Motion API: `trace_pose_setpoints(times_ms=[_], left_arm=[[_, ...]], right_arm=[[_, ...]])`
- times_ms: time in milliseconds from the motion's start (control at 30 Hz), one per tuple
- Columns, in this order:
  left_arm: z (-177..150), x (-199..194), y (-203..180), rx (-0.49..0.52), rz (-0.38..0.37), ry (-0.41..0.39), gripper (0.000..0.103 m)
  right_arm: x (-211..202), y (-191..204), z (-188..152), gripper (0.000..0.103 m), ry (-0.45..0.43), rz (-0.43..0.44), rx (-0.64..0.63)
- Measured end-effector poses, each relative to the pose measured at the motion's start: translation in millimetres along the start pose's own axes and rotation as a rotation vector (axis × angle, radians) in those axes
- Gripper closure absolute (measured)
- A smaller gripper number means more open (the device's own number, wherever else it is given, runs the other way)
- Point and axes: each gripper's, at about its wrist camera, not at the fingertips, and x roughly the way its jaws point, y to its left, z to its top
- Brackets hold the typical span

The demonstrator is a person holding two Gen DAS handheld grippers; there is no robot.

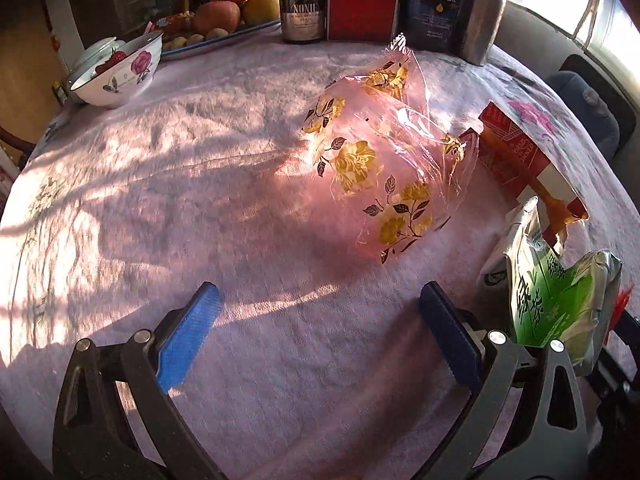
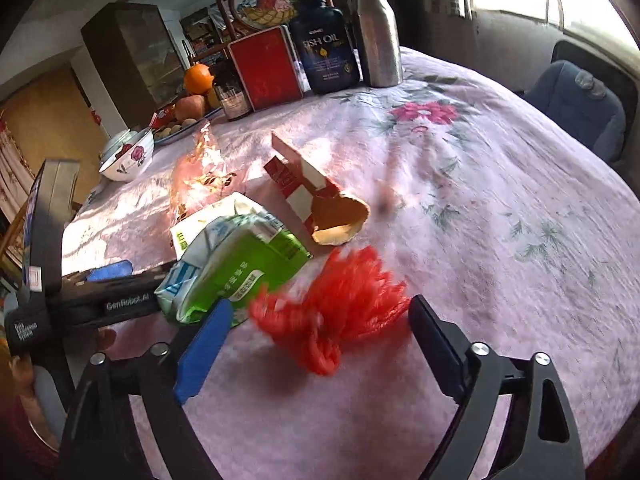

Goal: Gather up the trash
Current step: 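Grasp the red ribbon flower with the right tool, then grasp the green tea package with the left tool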

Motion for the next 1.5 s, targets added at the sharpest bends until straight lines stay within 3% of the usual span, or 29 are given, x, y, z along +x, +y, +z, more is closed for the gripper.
trace_pose_setpoints(times_ms=[33,67,133,200,267,333,467,500,533,600,667,800,900,1033,1200,1300,1433,1500], left_arm=[[-1.0,-0.4,-0.7,-0.003,0.006,-0.006,0.006],[-1.5,-0.8,-1.1,-0.008,0.010,-0.009,0.006],[-2.0,-1.2,-1.6,-0.010,0.012,-0.010,0.006],[-1.9,-1.3,-2.2,-0.010,0.013,-0.009,0.006],[-1.5,-1.4,-2.5,-0.005,0.013,-0.009,0.006],[-0.4,-1.5,-1.6,0.000,0.001,0.000,0.006],[3.0,-7.1,10.2,-0.059,-0.081,0.014,0.007],[4.4,-8.7,14.9,-0.085,-0.112,0.015,0.007],[5.1,-10.2,18.3,-0.107,-0.136,0.014,0.007],[6.9,-15.2,24.5,-0.138,-0.170,-0.002,0.007],[8.0,-23.0,24.9,-0.140,-0.181,-0.034,0.007],[5.9,-49.9,11.6,-0.066,-0.185,-0.157,0.007],[-0.7,-67.2,-7.2,0.027,-0.230,-0.230,0.007],[-12.3,-74.0,-38.1,0.164,-0.304,-0.263,0.007],[-21.2,-68.2,-74.7,0.316,-0.269,-0.288,0.007],[-19.8,-54.2,-81.9,0.345,-0.250,-0.250,0.007],[-7.6,-30.3,-70.9,0.276,-0.293,-0.142,0.007],[0.7,-18.3,-62.3,0.231,-0.336,-0.087,0.019]], right_arm=[[0.4,-4.6,2.1,0.052,-0.003,-0.023,-0.007],[-0.3,-12.3,4.0,0.060,-0.008,-0.045,-0.007],[-7.3,-28.2,4.2,0.062,-0.041,-0.065,0.041],[-16.0,-40.9,-0.2,0.062,-0.073,-0.081,0.068],[-19.2,-47.0,-7.3,0.059,-0.083,-0.043,0.092],[-18.6,-48.5,-13.3,0.037,-0.085,-0.012,0.117],[-21.9,-37.6,-19.3,0.037,-0.100,-0.027,0.075],[-21.0,-36.4,-20.6,0.042,-0.093,-0.015,0.071],[-19.3,-35.3,-22.6,0.056,-0.084,0.004,0.065],[-17.7,-31.8,-26.6,0.069,-0.073,0.042,0.055],[-19.3,-23.1,-32.5,0.073,-0.084,0.039,0.024],[-31.0,-15.5,-52.4,0.073,-0.135,0.014,-0.004],[-41.8,-23.2,-65.9,0.073,-0.156,0.046,0.027],[-48.5,-33.5,-73.9,0.074,-0.159,0.088,0.068],[-48.3,-31.0,-75.5,0.073,-0.172,0.080,0.048],[-48.4,-28.7,-76.6,0.070,-0.180,0.078,0.036],[-47.4,-23.2,-77.3,0.065,-0.185,0.061,0.006],[-47.0,-20.4,-77.4,0.061,-0.185,0.056,-0.006]])
